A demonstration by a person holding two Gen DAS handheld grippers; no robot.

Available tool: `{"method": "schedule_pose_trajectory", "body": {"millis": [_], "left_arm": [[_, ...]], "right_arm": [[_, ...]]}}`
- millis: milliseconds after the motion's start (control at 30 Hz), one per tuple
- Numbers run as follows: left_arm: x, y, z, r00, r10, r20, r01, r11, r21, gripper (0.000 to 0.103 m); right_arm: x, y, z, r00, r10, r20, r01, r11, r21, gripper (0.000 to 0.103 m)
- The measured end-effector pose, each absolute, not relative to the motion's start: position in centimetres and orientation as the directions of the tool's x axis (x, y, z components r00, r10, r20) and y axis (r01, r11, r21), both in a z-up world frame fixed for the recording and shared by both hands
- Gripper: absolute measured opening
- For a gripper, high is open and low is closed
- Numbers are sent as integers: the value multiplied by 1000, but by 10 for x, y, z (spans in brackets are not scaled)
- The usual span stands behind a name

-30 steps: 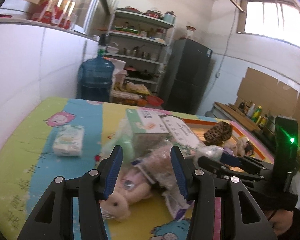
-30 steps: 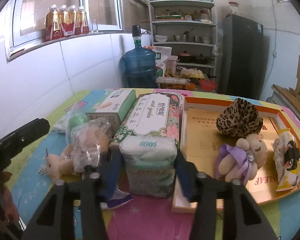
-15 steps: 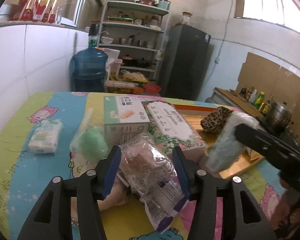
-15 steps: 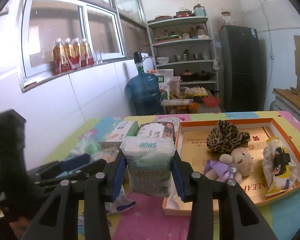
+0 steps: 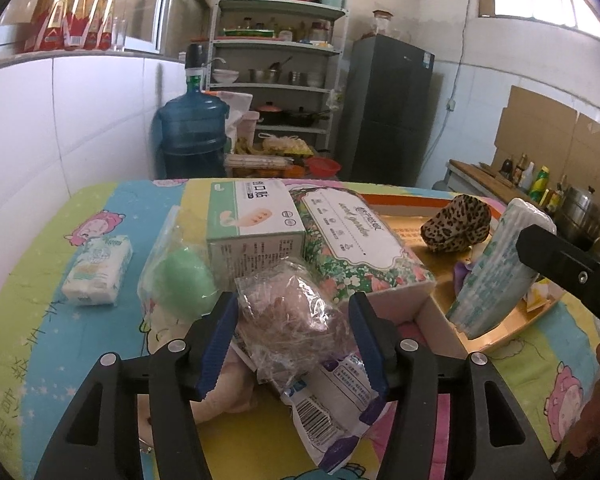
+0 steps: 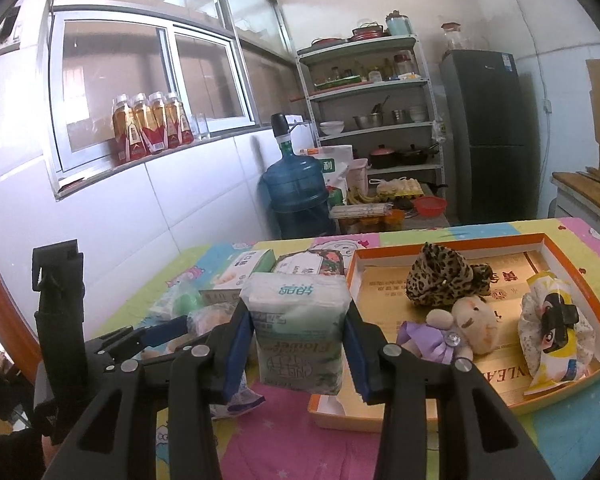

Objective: Organize soft objects
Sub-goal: 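Grasp the clear plastic bag with the left gripper while the right grasps the white tissue pack, then carry the plastic bag and tissue pack over the box with both grippers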

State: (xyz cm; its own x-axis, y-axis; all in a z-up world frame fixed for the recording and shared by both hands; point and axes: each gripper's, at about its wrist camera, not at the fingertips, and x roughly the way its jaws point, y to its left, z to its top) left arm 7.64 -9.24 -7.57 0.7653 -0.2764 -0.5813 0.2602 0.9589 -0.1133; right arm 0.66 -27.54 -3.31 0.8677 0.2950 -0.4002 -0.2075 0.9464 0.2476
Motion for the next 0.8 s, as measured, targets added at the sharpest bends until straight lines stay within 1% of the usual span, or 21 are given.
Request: {"method": "schedule_pose_trajectory", "body": {"millis": [133,300,800], "left_arm": [[74,-88,-76,768,-291,-570,258,956,-140,57],[68,-88,-76,776,-293,-559,266,955,-131,55],[43,-80,-50,819,-316,-479,289,948,-132,55]], "right_arm": [[6,-278,-33,869,294,-399,-208,947,246,43],[5,-280,-32,871,293,-394,-207,947,247,43],[-6,-273,-23,882,283,-376,-205,950,233,43]]}}
